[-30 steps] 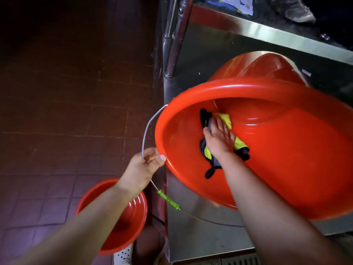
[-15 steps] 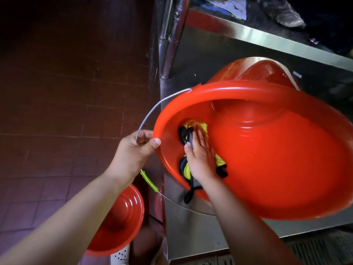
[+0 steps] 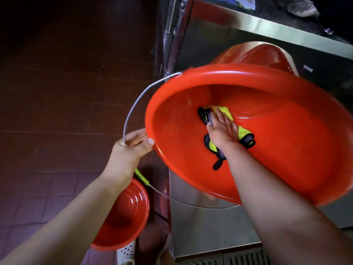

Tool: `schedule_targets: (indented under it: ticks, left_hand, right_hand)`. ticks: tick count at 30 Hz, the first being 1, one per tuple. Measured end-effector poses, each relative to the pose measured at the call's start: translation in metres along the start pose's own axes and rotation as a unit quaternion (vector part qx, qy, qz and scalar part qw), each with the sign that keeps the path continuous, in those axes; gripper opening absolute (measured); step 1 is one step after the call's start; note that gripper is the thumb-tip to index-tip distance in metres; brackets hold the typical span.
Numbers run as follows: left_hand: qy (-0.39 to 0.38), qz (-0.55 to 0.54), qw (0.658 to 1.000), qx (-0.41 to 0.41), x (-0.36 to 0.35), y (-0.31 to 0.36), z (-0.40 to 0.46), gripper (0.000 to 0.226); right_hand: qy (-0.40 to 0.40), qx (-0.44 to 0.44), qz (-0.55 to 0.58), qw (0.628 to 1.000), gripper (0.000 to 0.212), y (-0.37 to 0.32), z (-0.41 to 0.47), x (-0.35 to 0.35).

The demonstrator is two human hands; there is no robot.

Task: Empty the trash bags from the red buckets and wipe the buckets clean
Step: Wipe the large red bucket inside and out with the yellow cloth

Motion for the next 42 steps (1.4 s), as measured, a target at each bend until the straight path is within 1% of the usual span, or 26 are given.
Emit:
schedule_targets:
  ticks: [2,3,5,7,9,11,12,14,15,17,20,22,25,27,29,31,33,35,37,39,42]
  left_hand:
    - [0.014,-0.004,1.000,0.012,0.001,-0.009,-0.002,0.019]
    - [0.017,0.001,1.000,0.004,-0.001,-0.008,-0.003,0.016]
    - [0.016,0.008,1.000,-0.020,-0.007,0.000,-0.003,0.018]
    - [0.019,0.008,0.999,-0.040,-0.009,0.006,-0.004,0.018]
    - [0.021,0.027,0.998,-0.054,-0.009,0.011,-0.006,0.019]
    - [0.018,0.058,0.996,-0.060,-0.010,0.016,-0.005,0.019]
    - [0.015,0.071,0.995,-0.062,-0.012,0.021,-0.004,0.020]
    - [-0.001,0.089,0.993,-0.077,-0.015,0.035,0.001,0.024]
    - [-0.013,0.099,0.991,-0.090,-0.018,0.045,0.003,0.025]
    - [-0.050,0.126,0.985,-0.108,-0.025,0.064,0.008,0.023]
    - [-0.109,0.161,0.975,-0.110,-0.037,0.087,0.017,0.025]
    - [-0.135,0.159,0.972,-0.110,-0.047,0.097,0.024,0.028]
    - [-0.161,0.130,0.972,-0.112,-0.056,0.100,0.029,0.023]
    - [-0.138,0.096,0.979,-0.115,-0.048,0.089,0.030,0.022]
    - [-0.091,0.044,0.990,-0.099,-0.035,0.061,0.026,0.024]
    - [-0.045,-0.022,0.998,-0.038,-0.023,0.013,0.016,0.027]
    - [-0.022,-0.061,0.998,0.026,-0.023,-0.031,0.003,0.027]
    - [-0.006,-0.085,0.995,0.058,-0.026,-0.052,-0.005,0.022]
    - [-0.001,-0.102,0.994,0.051,-0.029,-0.051,-0.004,0.014]
    - [0.001,-0.107,0.994,0.037,-0.029,-0.045,-0.002,0.010]
    - [0.013,-0.081,0.996,0.032,-0.026,-0.040,-0.003,0.007]
  right_hand:
    - [0.001,-0.004,0.026,1.000,0.054,-0.016,-0.014,0.000]
    - [0.012,-0.002,0.050,0.999,0.055,-0.029,-0.025,0.001]
    - [0.044,0.015,0.102,0.994,0.056,-0.061,-0.057,-0.001]
    - [0.059,0.052,0.146,0.986,0.059,-0.092,-0.096,-0.008]
    - [0.054,0.101,0.172,0.978,0.063,-0.114,-0.131,-0.014]
    - [0.058,0.142,0.186,0.971,0.062,-0.118,-0.144,-0.014]
    - [0.060,0.152,0.189,0.968,0.060,-0.115,-0.141,-0.012]
    - [0.062,0.160,0.171,0.970,0.064,-0.103,-0.128,-0.008]
    - [0.059,0.155,0.151,0.975,0.065,-0.095,-0.118,-0.007]
    - [0.035,0.126,0.102,0.986,0.060,-0.071,-0.092,-0.010]
    - [-0.007,0.052,0.051,0.997,0.053,-0.022,-0.046,-0.005]
    - [-0.027,0.000,0.032,0.999,0.052,0.009,-0.021,0.003]
    - [-0.035,-0.024,-0.002,0.999,0.054,0.027,-0.002,0.004]
    - [-0.031,-0.026,-0.006,0.999,0.054,0.026,0.002,0.002]
    - [-0.034,-0.032,-0.001,0.999,0.054,0.025,0.002,0.002]
    - [-0.038,-0.038,0.013,0.998,0.054,0.024,0.001,0.003]
    - [-0.030,-0.048,0.041,0.998,0.055,0.017,-0.005,0.003]
    - [-0.003,-0.049,0.073,0.996,0.056,0.000,-0.024,0.002]
    - [0.028,-0.023,0.103,0.994,0.058,-0.027,-0.053,-0.003]
    - [0.049,0.033,0.122,0.991,0.058,-0.061,-0.092,-0.010]
    - [0.066,0.104,0.143,0.982,0.062,-0.093,-0.138,-0.015]
Point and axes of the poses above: each hand's wrist, its own z-axis towards the middle knuckle, its own x-axis out of the back of the hand, y = z × x, the point moved 9 cm from there along z, towards the middle knuckle, and after that the axes turned 4 degrees about x, right-handed, at the moved point
